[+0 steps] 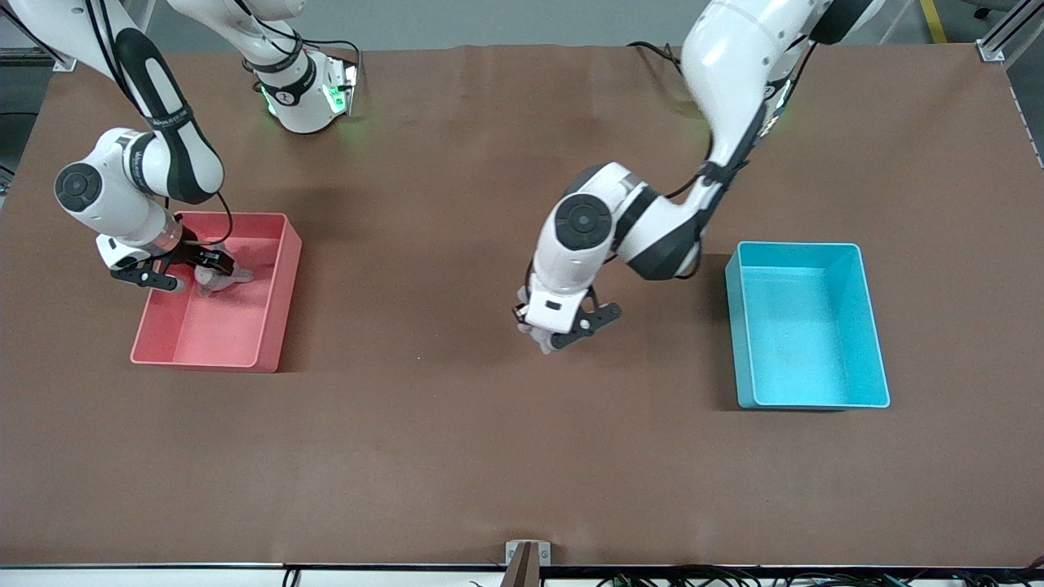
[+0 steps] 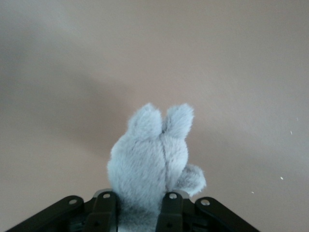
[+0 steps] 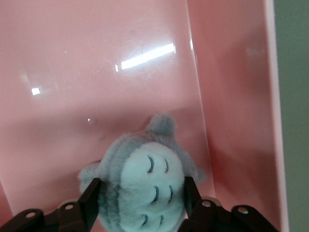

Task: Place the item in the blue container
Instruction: 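Carry the plush to the blue box with the left gripper while the right grasps another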

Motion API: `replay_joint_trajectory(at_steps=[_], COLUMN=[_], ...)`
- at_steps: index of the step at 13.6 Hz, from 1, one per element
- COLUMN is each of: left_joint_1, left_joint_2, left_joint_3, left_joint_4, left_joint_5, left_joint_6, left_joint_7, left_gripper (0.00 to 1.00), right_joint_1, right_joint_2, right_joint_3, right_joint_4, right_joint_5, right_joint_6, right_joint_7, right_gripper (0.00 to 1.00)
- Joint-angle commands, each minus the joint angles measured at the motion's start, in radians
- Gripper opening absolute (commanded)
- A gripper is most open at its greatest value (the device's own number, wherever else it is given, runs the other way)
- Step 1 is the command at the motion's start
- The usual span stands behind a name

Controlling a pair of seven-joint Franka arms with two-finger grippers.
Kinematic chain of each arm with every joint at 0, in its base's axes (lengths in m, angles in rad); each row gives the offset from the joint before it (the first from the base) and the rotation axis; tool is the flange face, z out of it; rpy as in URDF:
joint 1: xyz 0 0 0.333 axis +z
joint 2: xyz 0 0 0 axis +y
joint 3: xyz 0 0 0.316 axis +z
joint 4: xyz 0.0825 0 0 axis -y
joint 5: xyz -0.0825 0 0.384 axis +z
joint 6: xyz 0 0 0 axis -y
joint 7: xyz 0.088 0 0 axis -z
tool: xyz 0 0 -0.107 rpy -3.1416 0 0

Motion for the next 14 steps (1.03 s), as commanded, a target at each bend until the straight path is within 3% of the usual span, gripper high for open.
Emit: replay_joint_trajectory(at_steps=[1, 4, 6, 10, 12, 14], left_joint_1=[0.095, 0.242, 0.339, 0.517, 0.575, 0.618], left_joint_2=[-0.165, -0.326, -0.406, -0.44, -0.434, -0.41], left_joint_3=[-0.01, -0.01, -0.008, -0.007, -0.007, -0.005], left_joint_4=[-0.129, -0.284, -0.37, -0.45, -0.504, -0.535], left_joint_5=[0.003, 0.003, 0.005, 0.014, 0.022, 0.022], left_joint_6=[-0.099, -0.177, -0.205, -0.192, -0.099, -0.035], left_joint_7=[0.135, 0.412, 0.584, 0.85, 0.916, 0.956], left_gripper=[0.23, 0.23, 0.23, 0.23, 0.23, 0.24], right_joint_1=[-0.025, -0.023, -0.017, 0.065, 0.149, 0.244], right_joint_2=[-0.007, -0.007, -0.014, -0.06, -0.057, -0.051], right_joint_3=[0.02, 0.02, 0.023, 0.026, 0.026, 0.026], right_joint_4=[-0.016, -0.007, 0.033, 0.269, 0.436, 0.545], right_joint_5=[-0.018, -0.018, -0.017, -0.006, 0.006, 0.075], right_joint_6=[0.003, -0.012, -0.076, -0.447, -0.663, -0.773], right_joint_7=[0.01, 0.015, 0.016, 0.1, 0.223, 0.367], right_gripper=[0.48, 0.19, 0.06, 0.04, 0.04, 0.04])
